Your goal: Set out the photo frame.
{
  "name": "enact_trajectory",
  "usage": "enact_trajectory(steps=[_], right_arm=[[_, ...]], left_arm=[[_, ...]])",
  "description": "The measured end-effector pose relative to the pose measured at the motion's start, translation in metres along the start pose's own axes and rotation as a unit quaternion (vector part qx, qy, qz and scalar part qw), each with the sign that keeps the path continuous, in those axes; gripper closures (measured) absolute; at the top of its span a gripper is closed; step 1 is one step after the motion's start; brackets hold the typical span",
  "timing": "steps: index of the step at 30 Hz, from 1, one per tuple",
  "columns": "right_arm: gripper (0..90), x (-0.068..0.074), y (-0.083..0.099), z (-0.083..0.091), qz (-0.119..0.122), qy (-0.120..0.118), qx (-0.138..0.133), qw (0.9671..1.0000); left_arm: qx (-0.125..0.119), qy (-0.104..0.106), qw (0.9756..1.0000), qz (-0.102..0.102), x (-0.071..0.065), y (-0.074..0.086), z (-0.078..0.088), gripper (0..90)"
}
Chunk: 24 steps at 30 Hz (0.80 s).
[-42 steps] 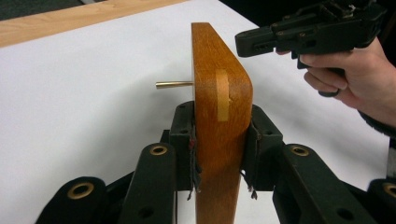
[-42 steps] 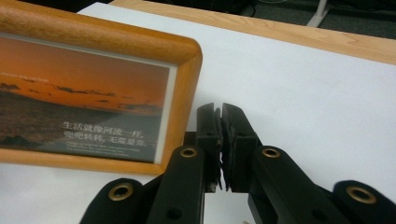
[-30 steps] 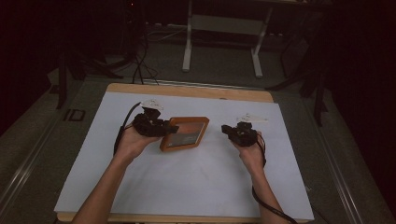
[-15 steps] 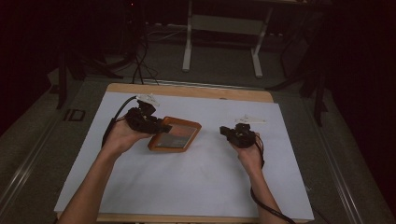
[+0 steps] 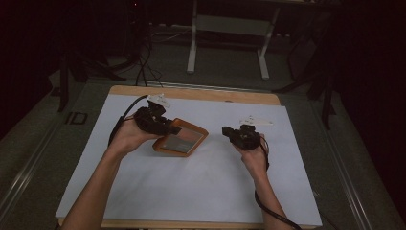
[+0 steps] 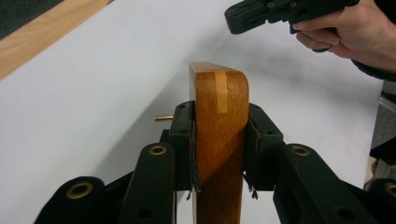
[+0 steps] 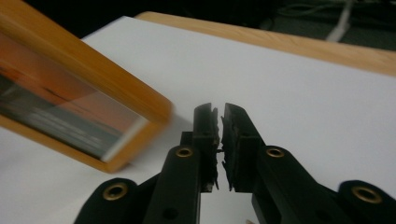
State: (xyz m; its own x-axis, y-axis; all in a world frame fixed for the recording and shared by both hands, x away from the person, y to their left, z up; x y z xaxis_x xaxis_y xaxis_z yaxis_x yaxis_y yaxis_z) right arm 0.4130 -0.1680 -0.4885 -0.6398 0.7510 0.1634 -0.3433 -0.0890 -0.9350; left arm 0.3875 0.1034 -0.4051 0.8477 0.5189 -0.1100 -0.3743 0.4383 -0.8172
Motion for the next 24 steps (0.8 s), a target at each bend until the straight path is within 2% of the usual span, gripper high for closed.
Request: enact_trajectory(steps=[1,4,7,8,9,10,12,13,14,17,19,24], right_arm=[[82.9,0.000,0.000,0.000,0.000,0.000,0.000,1.0000],[76.8,0.012,-0.008,0.000,0.019,-0.024,-0.013,0.9995],[66.2,0.021,-0.011,0.000,0.038,-0.057,-0.019,0.9975],[66.2,0.021,-0.011,0.000,0.038,-0.057,-0.019,0.9975],[61.8,0.025,-0.012,0.000,0.046,-0.073,-0.017,0.9961],[55.9,0.030,-0.011,-0.002,0.064,-0.096,-0.015,0.9932],[51.7,0.035,-0.011,-0.004,0.083,-0.105,-0.014,0.9908],[51.7,0.035,-0.011,-0.004,0.083,-0.105,-0.014,0.9908],[47.7,0.038,-0.011,-0.007,0.098,-0.117,-0.015,0.9881],[40.5,0.044,-0.012,-0.013,0.121,-0.130,-0.017,0.9839],[37.9,0.047,-0.012,-0.018,0.130,-0.139,-0.014,0.9816],[36.7,0.052,-0.013,-0.028,0.134,-0.153,-0.015,0.9791]], left_arm=[[0.000,0.000,1.0000,0.000,0.000,0.000,0.000,68.7],[0.000,0.003,0.9999,-0.017,-0.004,-0.009,-0.009,68.6],[0.001,0.005,0.9997,-0.023,-0.005,-0.013,-0.013,68.5],[0.000,0.006,0.9997,-0.025,-0.005,-0.014,-0.015,68.5],[0.001,0.009,0.9995,-0.030,-0.005,-0.016,-0.017,68.6],[-0.001,0.010,0.9994,-0.032,-0.006,-0.019,-0.020,68.5],[-0.004,0.014,0.9991,-0.040,-0.008,-0.021,-0.024,68.4],[-0.004,0.014,0.9991,-0.040,-0.008,-0.021,-0.024,68.4],[-0.006,0.021,0.9984,-0.052,-0.008,-0.023,-0.027,68.4],[-0.007,0.031,0.9975,-0.063,-0.009,-0.027,-0.033,68.2],[-0.007,0.039,0.9967,-0.071,-0.010,-0.029,-0.036,68.3],[-0.009,0.051,0.9954,-0.081,-0.013,-0.033,-0.045,67.9]])
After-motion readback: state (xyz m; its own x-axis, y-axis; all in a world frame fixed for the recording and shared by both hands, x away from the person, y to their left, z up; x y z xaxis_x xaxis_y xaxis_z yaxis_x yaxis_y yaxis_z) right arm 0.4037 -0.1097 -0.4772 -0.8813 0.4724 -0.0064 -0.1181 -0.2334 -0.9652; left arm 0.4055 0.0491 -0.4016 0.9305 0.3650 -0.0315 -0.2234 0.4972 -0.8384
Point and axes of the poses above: each handheld gripper's, and its own axes: z roughly backward along the jaws, y roughly out of its underside, x roughly to its left, the point moved 4 cm from there along -z, roughly forward along the jaws, and after that the axes turned 10 degrees about -x, right-handed, at the moved point
